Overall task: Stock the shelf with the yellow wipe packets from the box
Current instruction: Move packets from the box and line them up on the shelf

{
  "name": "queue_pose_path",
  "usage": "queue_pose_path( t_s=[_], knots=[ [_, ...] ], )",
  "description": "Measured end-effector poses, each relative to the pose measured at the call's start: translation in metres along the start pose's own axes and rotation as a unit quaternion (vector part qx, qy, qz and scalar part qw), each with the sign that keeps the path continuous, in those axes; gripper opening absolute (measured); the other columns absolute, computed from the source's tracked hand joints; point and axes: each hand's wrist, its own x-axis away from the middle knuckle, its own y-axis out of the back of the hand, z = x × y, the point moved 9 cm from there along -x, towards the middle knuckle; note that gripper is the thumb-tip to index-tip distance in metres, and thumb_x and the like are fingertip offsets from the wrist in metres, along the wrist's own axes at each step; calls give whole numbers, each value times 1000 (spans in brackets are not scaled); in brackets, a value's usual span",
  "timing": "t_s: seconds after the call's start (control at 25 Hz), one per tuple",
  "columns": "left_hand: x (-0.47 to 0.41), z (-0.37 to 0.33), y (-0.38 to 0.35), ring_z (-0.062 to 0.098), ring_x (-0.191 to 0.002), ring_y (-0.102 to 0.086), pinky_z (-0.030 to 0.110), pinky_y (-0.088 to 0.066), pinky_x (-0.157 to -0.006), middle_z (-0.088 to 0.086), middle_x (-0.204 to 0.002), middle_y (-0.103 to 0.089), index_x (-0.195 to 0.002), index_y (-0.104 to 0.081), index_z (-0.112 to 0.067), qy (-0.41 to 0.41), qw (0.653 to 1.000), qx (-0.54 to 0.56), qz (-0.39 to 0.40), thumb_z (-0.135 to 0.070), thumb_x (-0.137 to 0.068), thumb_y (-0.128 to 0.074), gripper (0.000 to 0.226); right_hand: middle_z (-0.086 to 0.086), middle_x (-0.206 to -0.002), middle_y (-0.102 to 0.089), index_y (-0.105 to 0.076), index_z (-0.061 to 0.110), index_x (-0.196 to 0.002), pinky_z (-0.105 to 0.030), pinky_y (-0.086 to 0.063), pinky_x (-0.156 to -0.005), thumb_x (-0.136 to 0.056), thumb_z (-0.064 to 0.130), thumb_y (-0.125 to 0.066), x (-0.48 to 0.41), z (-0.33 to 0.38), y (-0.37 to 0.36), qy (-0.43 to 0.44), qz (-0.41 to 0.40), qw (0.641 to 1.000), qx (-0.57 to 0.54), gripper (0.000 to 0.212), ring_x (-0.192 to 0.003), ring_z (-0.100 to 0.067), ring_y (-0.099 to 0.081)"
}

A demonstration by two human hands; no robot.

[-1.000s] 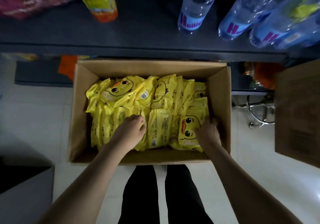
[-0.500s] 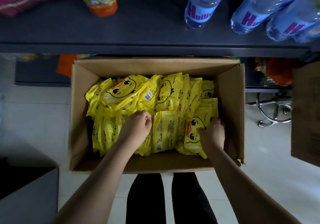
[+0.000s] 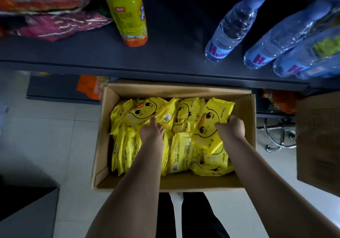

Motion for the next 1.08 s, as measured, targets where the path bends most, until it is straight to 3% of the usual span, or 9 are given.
queue_pose_path(
  t_s=[0.2,0.32,0.4,0.52,0.68,0.76,0.88,1.0,1.08],
  knots=[
    [-29,-5,-10,16,-113,-60,20,-51,-74,17,-137,-48,-133,-41,-1,25,994,79,66,-38,-95,-46,53,-3,-68,-49,-49,10,-76,-27,-39,-58,-85,9,-63,3,11,-30,13,37,999,-32,16,-65,-21,-47],
    [-48,3,-4,-5,-61,-64,18,-49,-72,18,-134,-51,-97,-56,-11,47,990,123,43,-29,-96,-49,19,-4,-67,-43,-47,8,-79,-24,-28,-49,-87,18,-64,8,-7,-47,-1,52,997,-51,21,-56,-14,-36],
    [-47,0,13,5,-59,-63,20,-51,-65,14,-117,-62,-79,-53,-9,28,998,59,-22,-26,-89,-61,21,-2,-70,-46,-53,8,-92,-23,-30,-49,-87,21,-64,12,-18,-50,-15,48,995,-82,18,-60,-14,-41],
    [-33,-15,24,19,-69,-62,17,-53,-54,11,-104,-61,-104,-58,2,9,998,40,-51,-16,-84,-68,29,-5,-93,-55,-53,16,-113,-23,-38,-56,-88,23,-63,26,-16,-43,-16,50,992,-116,27,-80,-17,-52],
    [2,-51,47,25,-86,-64,22,-53,-54,8,-108,-55,-114,-52,-1,-89,992,-90,-27,-11,-85,-66,34,-11,-142,-45,-35,9,-143,-31,-38,-91,-90,21,-62,53,-7,-24,-22,46,974,-219,61,-127,-28,-45],
    [27,-74,58,18,-75,-62,29,-53,-65,9,-113,-57,-118,-50,0,-156,972,-174,6,-9,-85,-66,38,-10,-137,-50,-40,11,-141,-32,-39,-89,-90,24,-62,72,4,-11,-8,49,969,-240,56,-122,-26,-49],
    [71,-108,72,24,-86,-61,39,-53,-80,9,-107,-63,-107,-54,-10,-271,925,-263,38,-9,-84,-64,26,-2,-108,-61,-55,14,-119,-30,-42,-79,-91,25,-60,103,23,13,21,40,963,-267,31,-93,-18,-56],
    [130,-140,87,22,-85,-59,33,-47,-78,3,-97,-64,-101,-55,-21,-338,901,-262,74,-13,-88,-58,15,2,-89,-65,-60,16,-112,-25,-44,-62,-92,25,-59,140,47,41,58,48,953,-295,22,-74,-10,-58],
    [170,-157,97,21,-89,-60,35,-45,-81,-4,-92,-64,-91,-55,-31,-367,890,-250,101,-17,-91,-54,13,6,-82,-63,-60,14,-114,-28,-46,-65,-92,26,-58,164,64,56,81,70,945,-307,25,-74,-10,-59]
  ],
)
